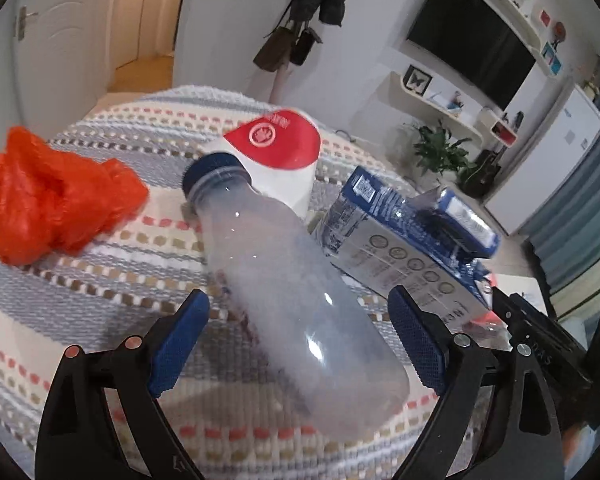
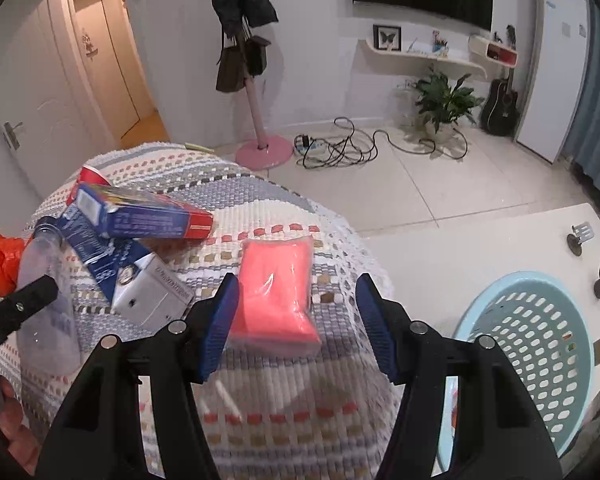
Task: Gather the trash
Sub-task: 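Grasp the clear plastic bottle with the left tool while the right grasps the pink packet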
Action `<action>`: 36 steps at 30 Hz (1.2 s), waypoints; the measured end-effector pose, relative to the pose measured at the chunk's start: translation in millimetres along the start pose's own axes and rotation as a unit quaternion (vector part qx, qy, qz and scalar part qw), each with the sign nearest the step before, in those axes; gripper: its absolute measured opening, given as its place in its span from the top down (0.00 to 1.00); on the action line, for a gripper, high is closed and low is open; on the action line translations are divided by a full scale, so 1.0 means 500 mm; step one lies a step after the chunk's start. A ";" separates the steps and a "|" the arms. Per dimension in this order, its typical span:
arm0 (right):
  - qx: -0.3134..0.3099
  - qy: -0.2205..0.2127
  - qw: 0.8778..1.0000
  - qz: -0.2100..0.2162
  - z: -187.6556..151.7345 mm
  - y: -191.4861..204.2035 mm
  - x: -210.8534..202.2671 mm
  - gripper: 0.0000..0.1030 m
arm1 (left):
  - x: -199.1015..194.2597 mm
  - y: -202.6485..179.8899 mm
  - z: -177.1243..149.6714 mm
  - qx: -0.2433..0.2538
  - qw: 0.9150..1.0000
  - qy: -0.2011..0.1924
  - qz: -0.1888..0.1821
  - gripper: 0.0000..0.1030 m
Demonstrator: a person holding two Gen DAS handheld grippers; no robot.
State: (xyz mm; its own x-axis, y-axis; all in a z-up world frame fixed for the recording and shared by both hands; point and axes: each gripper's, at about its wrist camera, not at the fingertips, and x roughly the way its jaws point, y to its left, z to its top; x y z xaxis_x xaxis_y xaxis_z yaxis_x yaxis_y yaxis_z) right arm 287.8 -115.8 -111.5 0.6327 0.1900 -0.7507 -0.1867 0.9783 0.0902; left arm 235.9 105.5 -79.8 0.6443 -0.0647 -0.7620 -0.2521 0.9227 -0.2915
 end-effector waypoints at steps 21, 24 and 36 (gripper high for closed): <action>-0.069 -0.028 0.997 -0.003 -0.021 0.054 -0.002 0.65 | -0.055 0.012 -0.084 0.027 0.997 0.016 -0.067 0.49; -0.056 -0.043 0.997 -0.003 -0.022 0.042 -0.016 0.65 | -0.081 0.017 -0.110 0.033 0.995 0.019 -0.090 0.52; -0.005 -0.047 0.999 0.022 -0.069 -0.014 -0.087 0.66 | -0.153 -0.006 -0.183 0.113 0.991 0.053 -0.040 0.52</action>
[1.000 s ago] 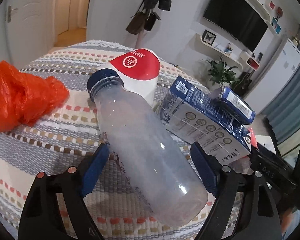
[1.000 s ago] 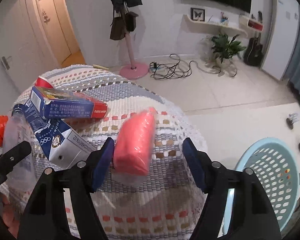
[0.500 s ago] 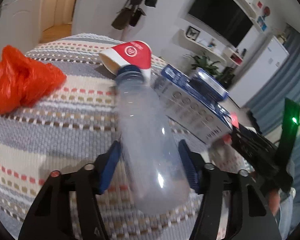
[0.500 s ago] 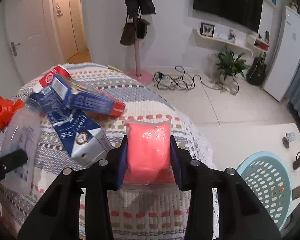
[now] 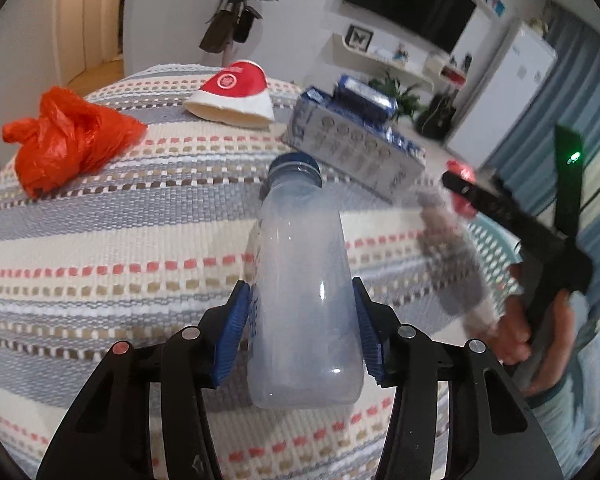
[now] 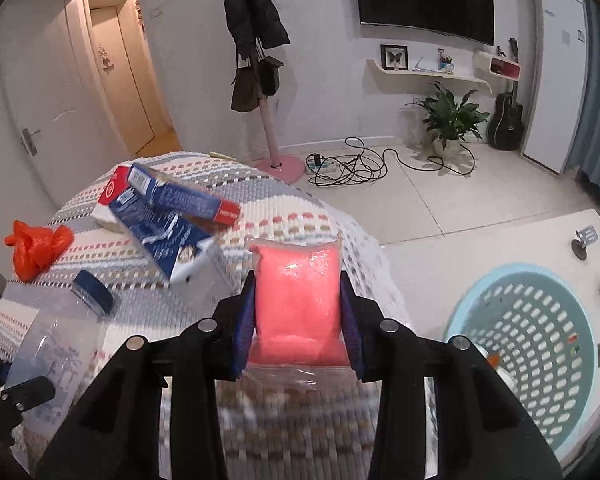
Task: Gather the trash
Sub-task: 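Grasp the clear plastic bottle with the left tool while the right grasps the pink packet, then carry bottle and pink packet over the blue basket and open both tools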
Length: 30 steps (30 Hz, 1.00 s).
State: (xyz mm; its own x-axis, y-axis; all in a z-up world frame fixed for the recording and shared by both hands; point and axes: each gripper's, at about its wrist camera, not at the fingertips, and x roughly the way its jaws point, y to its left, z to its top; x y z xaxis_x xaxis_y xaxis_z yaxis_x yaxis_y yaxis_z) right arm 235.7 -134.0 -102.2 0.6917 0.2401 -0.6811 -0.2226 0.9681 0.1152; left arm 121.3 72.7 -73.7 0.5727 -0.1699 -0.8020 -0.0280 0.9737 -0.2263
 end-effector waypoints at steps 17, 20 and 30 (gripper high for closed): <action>0.004 -0.020 1.000 0.022 -0.060 -0.014 -0.120 0.66 | 0.028 -0.029 0.052 0.006 1.000 -0.015 0.015 0.56; 0.037 -0.032 0.998 0.041 -0.052 -0.047 -0.148 0.66 | -0.021 -0.066 0.055 0.024 0.998 -0.063 -0.015 0.56; 0.118 -0.093 0.989 0.010 -0.048 -0.197 -0.251 0.66 | -0.011 -0.296 0.115 0.124 0.984 -0.083 -0.102 0.56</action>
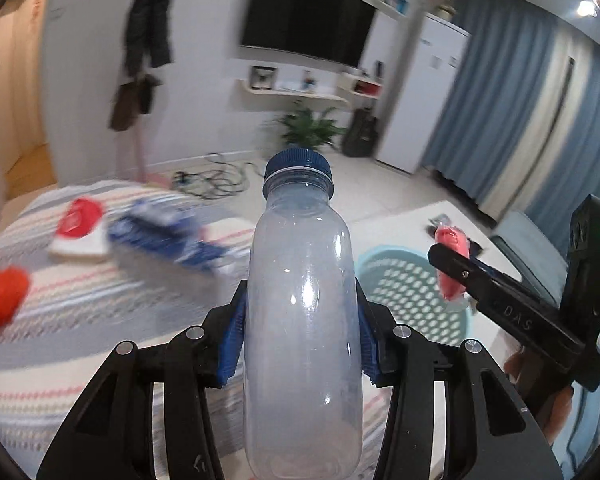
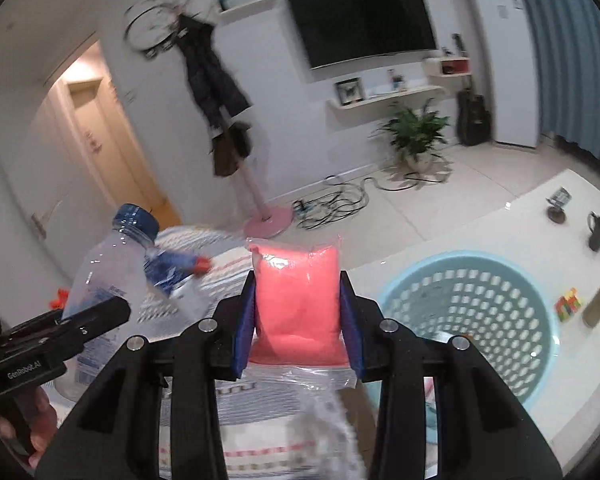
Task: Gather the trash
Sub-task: 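Carry bottle and pink packet over the blue basket and open both tools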
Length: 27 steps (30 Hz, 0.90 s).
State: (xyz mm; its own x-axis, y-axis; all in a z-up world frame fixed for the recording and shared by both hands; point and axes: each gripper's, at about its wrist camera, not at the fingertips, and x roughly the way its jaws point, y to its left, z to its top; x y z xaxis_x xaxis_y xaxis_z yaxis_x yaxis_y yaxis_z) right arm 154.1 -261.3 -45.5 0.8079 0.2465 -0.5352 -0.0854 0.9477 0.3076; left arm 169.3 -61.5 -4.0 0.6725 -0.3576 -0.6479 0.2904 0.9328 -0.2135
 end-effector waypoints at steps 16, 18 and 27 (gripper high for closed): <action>0.113 0.125 0.966 -0.196 -0.072 -0.277 0.104 0.66 | 0.288 -0.159 -0.017 0.021 0.989 0.102 -0.103 0.56; 0.122 0.141 0.963 -0.194 -0.089 -0.288 0.121 0.66 | 0.308 -0.167 -0.027 0.022 0.988 0.111 -0.102 0.56; 0.128 0.154 0.960 -0.197 -0.110 -0.311 0.128 0.63 | 0.338 -0.158 -0.049 0.017 0.987 0.124 -0.099 0.50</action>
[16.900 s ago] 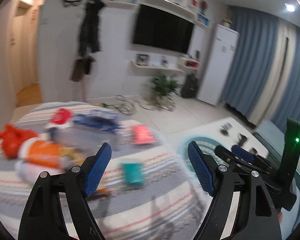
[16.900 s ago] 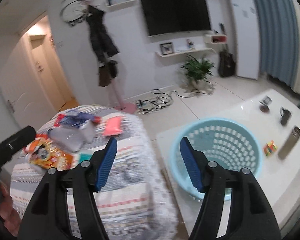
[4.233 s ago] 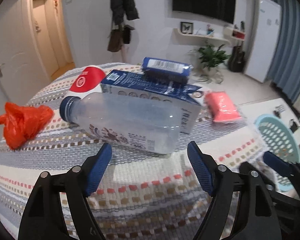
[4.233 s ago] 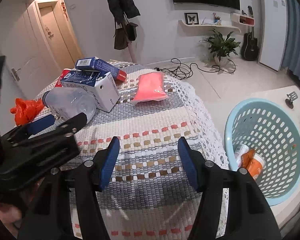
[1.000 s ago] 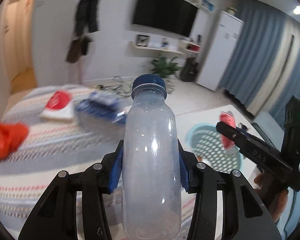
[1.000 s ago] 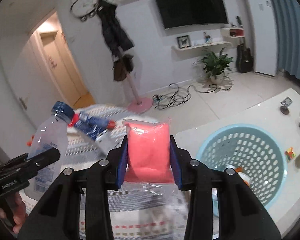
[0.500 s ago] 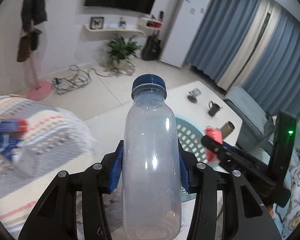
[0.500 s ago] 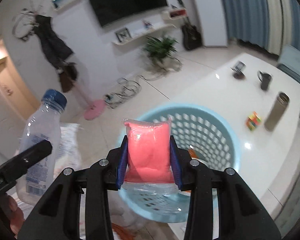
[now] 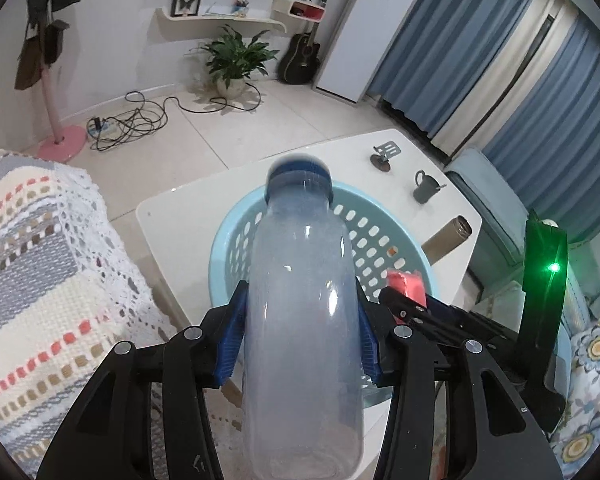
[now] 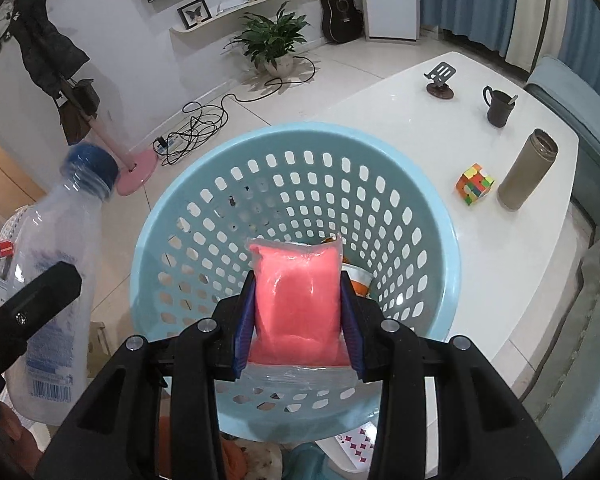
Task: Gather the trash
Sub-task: 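Carry bottle and pink packet over the blue basket and open both tools, then move both open tools back over the items on the bed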
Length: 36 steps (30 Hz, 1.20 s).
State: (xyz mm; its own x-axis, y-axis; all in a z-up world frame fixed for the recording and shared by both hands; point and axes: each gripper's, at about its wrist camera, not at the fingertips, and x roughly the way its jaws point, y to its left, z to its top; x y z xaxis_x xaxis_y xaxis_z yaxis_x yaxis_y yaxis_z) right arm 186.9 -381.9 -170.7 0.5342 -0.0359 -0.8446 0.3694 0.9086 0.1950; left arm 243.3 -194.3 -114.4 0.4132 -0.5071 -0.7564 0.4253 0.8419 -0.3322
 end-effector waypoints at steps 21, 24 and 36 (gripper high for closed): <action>-0.064 -0.049 0.996 0.049 -0.014 0.125 -0.074 0.49 | -0.153 0.065 -0.019 -0.018 0.992 -0.097 0.079 0.38; -0.079 -0.055 0.994 0.058 -0.020 0.155 -0.081 0.45 | -0.192 0.094 -0.028 -0.044 0.982 -0.128 0.132 0.36; -0.168 -0.033 0.978 0.118 -0.068 0.351 -0.056 0.45 | -0.192 0.265 -0.029 -0.160 0.957 -0.115 0.211 0.27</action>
State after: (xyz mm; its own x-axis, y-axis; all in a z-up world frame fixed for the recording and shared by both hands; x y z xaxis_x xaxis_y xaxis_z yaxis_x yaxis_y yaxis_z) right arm 211.2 -207.3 -129.8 0.6264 0.1743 -0.7597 -0.0343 0.9799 0.1966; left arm 248.1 -31.2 -93.9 0.6760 -0.1055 -0.7293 -0.0713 0.9757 -0.2072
